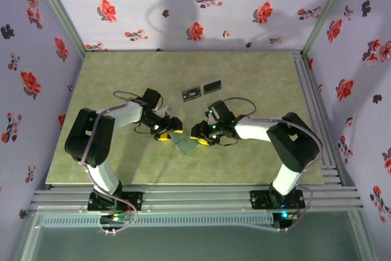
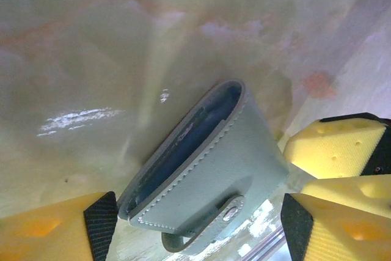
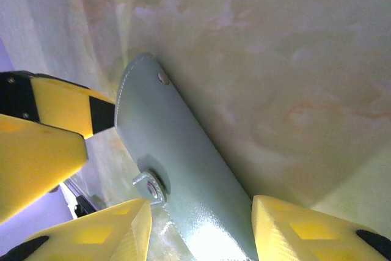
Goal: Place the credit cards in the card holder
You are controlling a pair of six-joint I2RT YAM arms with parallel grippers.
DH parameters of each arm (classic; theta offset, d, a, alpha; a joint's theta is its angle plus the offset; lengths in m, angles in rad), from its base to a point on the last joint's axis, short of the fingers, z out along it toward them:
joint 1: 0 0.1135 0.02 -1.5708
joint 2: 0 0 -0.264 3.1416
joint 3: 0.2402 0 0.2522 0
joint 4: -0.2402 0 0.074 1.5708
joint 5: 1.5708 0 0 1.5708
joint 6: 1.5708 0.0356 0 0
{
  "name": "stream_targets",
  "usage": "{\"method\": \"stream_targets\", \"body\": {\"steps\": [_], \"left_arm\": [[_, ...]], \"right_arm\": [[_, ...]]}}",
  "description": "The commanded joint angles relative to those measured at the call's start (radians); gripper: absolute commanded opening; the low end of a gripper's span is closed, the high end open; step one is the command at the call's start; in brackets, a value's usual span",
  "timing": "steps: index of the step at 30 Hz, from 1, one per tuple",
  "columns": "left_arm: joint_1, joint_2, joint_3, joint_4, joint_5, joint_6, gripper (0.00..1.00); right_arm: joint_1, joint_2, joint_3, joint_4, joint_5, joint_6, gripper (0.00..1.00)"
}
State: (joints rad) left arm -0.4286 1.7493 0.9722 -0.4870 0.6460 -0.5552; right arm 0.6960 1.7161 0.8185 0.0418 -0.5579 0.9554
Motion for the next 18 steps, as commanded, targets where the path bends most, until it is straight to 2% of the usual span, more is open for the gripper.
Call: {"method": "stream_targets", "body": {"steps": [1, 5, 9, 14, 18], "left_arm": [[-0.015, -0.019, -0.037, 0.010, 0.041, -0.018, 0.71], [-0.027, -0.023, -0.046, -0.005, 0.085, -0.017, 0.67], [-0.041, -0.046, -0.077, -0.005, 0.114, -0.017, 0.67], [-0.044, -0.027, -0.071, -0.015, 0.178, -0.002, 0.69], [-0.051, 0.008, -0.014, -0.083, 0.188, 0.045, 0.69]], "right_arm": [[-0.008, 0.016, 0.002, 0.024, -0.010, 0.019, 0.47], [-0.024, 0.029, 0.031, 0.005, -0.009, 0.016, 0.45], [-0.028, -0.017, 0.053, -0.122, 0.025, -0.034, 0.46], [-0.036, -0.116, 0.015, -0.263, 0.058, -0.042, 0.55], [-0.044, -0.169, -0.025, -0.334, 0.078, -0.048, 0.57]]}}
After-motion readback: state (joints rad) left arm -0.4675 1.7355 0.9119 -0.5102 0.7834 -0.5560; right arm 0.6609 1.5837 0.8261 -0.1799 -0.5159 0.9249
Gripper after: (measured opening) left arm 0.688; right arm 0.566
